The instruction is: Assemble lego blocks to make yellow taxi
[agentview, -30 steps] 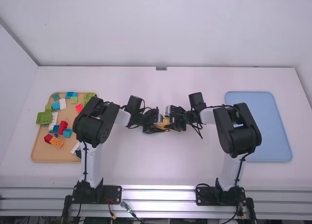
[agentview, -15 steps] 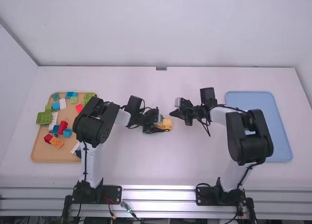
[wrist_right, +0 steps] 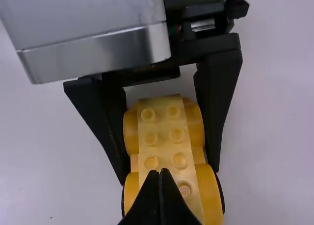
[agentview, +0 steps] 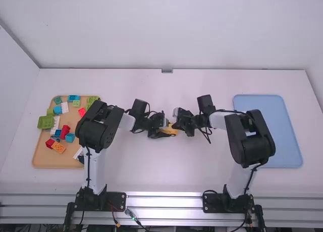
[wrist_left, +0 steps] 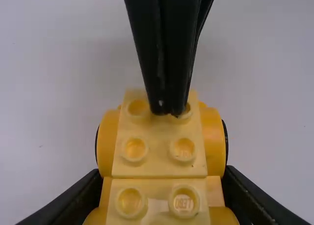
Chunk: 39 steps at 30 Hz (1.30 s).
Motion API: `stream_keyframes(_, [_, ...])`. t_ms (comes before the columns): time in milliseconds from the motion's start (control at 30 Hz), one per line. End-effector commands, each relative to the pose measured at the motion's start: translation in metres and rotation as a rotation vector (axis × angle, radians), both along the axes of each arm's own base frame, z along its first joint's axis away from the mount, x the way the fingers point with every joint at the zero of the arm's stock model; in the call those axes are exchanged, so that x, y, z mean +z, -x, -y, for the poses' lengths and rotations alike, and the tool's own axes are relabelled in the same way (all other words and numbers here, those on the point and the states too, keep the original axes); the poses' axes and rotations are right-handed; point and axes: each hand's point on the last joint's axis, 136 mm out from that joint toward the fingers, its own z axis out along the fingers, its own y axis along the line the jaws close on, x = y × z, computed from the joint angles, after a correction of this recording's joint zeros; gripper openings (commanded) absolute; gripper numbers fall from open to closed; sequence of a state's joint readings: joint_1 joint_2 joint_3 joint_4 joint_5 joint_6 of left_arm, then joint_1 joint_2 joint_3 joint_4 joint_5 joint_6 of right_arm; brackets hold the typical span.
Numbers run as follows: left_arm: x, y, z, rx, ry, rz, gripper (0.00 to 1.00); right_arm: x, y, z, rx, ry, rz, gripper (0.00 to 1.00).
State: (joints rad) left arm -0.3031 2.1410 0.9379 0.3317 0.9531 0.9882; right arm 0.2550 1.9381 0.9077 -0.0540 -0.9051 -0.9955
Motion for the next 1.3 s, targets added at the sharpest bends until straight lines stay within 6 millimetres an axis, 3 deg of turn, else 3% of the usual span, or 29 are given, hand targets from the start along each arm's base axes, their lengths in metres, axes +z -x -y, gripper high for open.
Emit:
stream_keyframes(0, [-0.006, -0.002, 0.000, 0.007, -0.025, 0.005, 0.53, -0.019, 0.006, 0.005, -0.013, 0.049, -0.048, 0.00])
stream_keyframes(467, [-0.006, -0.002, 0.000, 0.012, -0.024, -0.006, 0.52, -0.035, 0.008, 0.006, -0.021, 0.158, -0.041, 0.00])
stream_keyframes(633, [-0.006, -0.002, -0.001, 0.013, -0.025, -0.008, 0.51, -0.045, 0.005, 0.016, -0.092, 0.238, -0.081, 0.00])
stream_keyframes(833, [-0.006, -0.001, -0.001, 0.013, -0.025, -0.008, 0.51, -0.038, 0.003, 0.009, -0.064, 0.188, -0.050, 0.00])
stream_keyframes(933, [-0.006, -0.001, -0.001, 0.013, -0.025, -0.008, 0.51, -0.025, -0.004, 0.002, -0.038, 0.099, -0.007, 0.00])
stream_keyframes(1067, [-0.006, -0.001, 0.000, 0.012, -0.025, -0.008, 0.51, 0.023, -0.015, -0.006, 0.017, -0.136, 0.089, 0.00])
stream_keyframes(1200, [-0.006, -0.001, -0.001, 0.013, -0.025, -0.008, 0.51, 0.069, -0.016, 0.004, 0.075, -0.311, 0.179, 0.00])
stream_keyframes(1267, [-0.006, -0.001, 0.000, 0.012, -0.025, -0.007, 0.52, 0.078, -0.018, 0.011, 0.073, -0.338, 0.203, 0.00])
